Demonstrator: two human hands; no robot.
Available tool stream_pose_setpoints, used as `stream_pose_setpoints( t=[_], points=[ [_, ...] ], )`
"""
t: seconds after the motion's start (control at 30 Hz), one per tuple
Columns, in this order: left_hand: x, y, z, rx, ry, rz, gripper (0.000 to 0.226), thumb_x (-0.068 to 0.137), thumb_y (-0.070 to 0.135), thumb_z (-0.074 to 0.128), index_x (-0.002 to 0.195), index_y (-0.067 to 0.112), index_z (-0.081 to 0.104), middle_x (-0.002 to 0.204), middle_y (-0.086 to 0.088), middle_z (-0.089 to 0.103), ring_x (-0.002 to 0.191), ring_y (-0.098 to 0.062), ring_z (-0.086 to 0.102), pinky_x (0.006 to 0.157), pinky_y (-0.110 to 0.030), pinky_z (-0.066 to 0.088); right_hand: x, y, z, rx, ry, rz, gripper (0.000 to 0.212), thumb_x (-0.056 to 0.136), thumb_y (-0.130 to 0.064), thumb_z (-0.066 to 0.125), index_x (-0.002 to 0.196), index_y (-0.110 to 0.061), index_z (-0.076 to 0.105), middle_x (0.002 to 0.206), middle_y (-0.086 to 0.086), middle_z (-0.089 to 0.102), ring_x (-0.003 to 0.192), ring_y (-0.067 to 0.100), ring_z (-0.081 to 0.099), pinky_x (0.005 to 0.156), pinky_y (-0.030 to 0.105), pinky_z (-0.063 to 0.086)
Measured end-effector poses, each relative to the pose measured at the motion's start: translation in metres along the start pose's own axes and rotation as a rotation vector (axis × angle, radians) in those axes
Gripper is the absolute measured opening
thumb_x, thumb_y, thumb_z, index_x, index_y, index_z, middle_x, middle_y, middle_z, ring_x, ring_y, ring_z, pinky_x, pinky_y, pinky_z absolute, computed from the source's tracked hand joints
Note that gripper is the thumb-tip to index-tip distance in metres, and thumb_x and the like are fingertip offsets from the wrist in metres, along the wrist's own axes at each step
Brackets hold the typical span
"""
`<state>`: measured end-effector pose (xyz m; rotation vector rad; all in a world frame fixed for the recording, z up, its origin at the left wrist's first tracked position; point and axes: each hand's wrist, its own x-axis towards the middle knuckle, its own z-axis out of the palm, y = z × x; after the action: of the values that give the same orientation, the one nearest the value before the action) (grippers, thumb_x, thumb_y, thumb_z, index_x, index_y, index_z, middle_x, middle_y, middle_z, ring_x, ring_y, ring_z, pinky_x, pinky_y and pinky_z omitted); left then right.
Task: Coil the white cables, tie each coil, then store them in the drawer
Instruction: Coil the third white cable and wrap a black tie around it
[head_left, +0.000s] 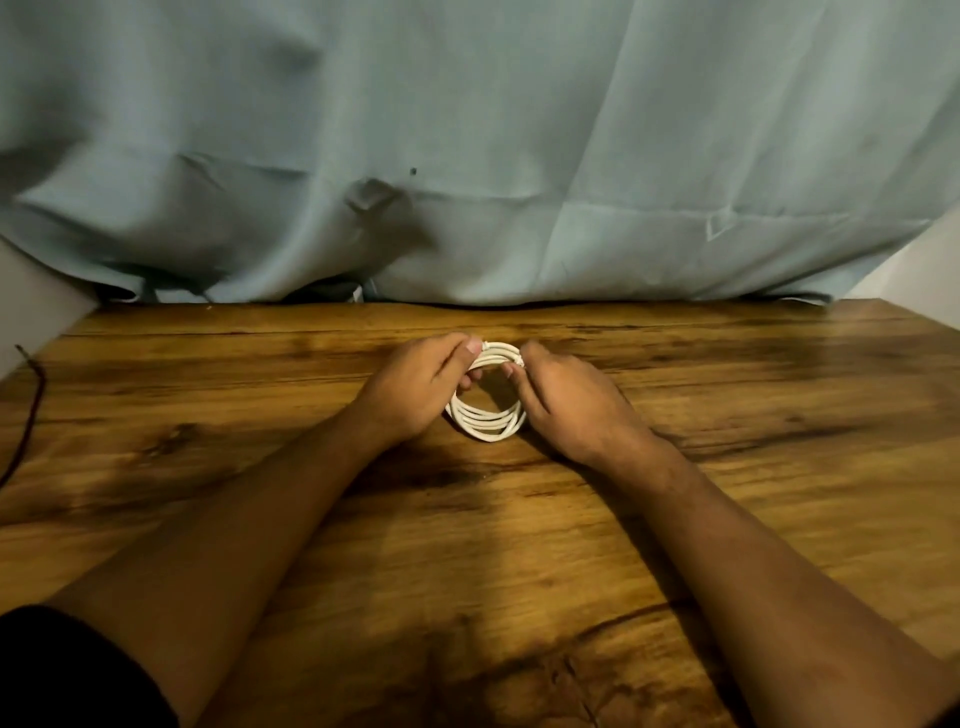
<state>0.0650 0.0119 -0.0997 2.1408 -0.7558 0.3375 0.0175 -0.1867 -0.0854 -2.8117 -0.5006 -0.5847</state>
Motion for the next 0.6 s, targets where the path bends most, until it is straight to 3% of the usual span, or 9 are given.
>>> stream_pose_setpoints(
  t=[0.1, 0.2, 0.3, 0.4, 0.47, 0.6],
  points=[
    [0.001, 0.004, 0.001, -0.268, -0.025, -0.082, 0.038, 0.111, 0.029, 0.042, 0.085, 0.020, 0.068, 0.071, 0.003, 0.064, 0.065, -0.014, 0.058, 0.068, -0.035, 0.046, 0.000, -0.002, -0.002, -0.012, 0.007, -0.007, 0.032, 0.110, -0.044, 0.033, 0.111, -0.016, 0.049, 0.099, 0.015, 0.071, 0.088, 0.041, 0.066, 0.068, 0.043, 0.046],
    [0.001, 0.007, 0.002, -0.326, -0.008, -0.065, 0.030, 0.111, 0.023, 0.041, 0.120, 0.020, 0.069, 0.074, -0.006, 0.064, 0.063, -0.017, 0.058, 0.061, -0.029, 0.046, -0.001, -0.003, -0.003, -0.027, 0.010, -0.009, 0.031, 0.110, -0.043, 0.034, 0.112, -0.016, 0.049, 0.098, 0.014, 0.071, 0.087, 0.040, 0.066, 0.065, 0.039, 0.040],
    [-0.003, 0.007, 0.001, 0.043, 0.010, 0.077, 0.031, 0.111, 0.033, 0.039, 0.132, 0.025, 0.060, 0.085, 0.001, 0.070, 0.075, -0.018, 0.067, 0.068, -0.033, 0.049, -0.001, -0.001, -0.002, -0.029, 0.024, 0.003, 0.033, 0.110, -0.044, 0.033, 0.112, -0.016, 0.050, 0.096, 0.012, 0.071, 0.085, 0.038, 0.067, 0.064, 0.039, 0.041],
    [-0.006, 0.010, -0.001, 0.447, -0.073, 0.149, 0.040, 0.106, 0.044, 0.041, 0.140, 0.024, 0.042, 0.118, -0.003, 0.070, 0.106, -0.027, 0.065, 0.082, -0.040, 0.050, -0.001, 0.001, -0.001, 0.005, 0.044, 0.036, 0.035, 0.110, -0.045, 0.033, 0.111, -0.016, 0.051, 0.096, 0.013, 0.072, 0.086, 0.039, 0.067, 0.067, 0.044, 0.050],
    [-0.005, 0.012, 0.001, 0.543, -0.089, 0.147, 0.039, 0.106, 0.042, 0.041, 0.140, 0.022, 0.037, 0.120, -0.005, 0.068, 0.105, -0.031, 0.065, 0.077, -0.040, 0.047, -0.001, 0.002, 0.001, 0.012, 0.048, 0.046, 0.034, 0.109, -0.045, 0.034, 0.109, -0.016, 0.051, 0.097, 0.014, 0.072, 0.087, 0.040, 0.067, 0.067, 0.044, 0.050],
    [-0.001, 0.012, 0.001, 0.605, -0.055, 0.160, 0.029, 0.109, 0.038, 0.036, 0.132, 0.020, 0.038, 0.102, -0.009, 0.071, 0.089, -0.039, 0.066, 0.066, -0.040, 0.042, -0.001, 0.001, 0.002, 0.016, 0.024, 0.052, 0.032, 0.110, -0.045, 0.033, 0.109, -0.018, 0.050, 0.097, 0.011, 0.071, 0.087, 0.036, 0.066, 0.064, 0.037, 0.037]
  ],
)
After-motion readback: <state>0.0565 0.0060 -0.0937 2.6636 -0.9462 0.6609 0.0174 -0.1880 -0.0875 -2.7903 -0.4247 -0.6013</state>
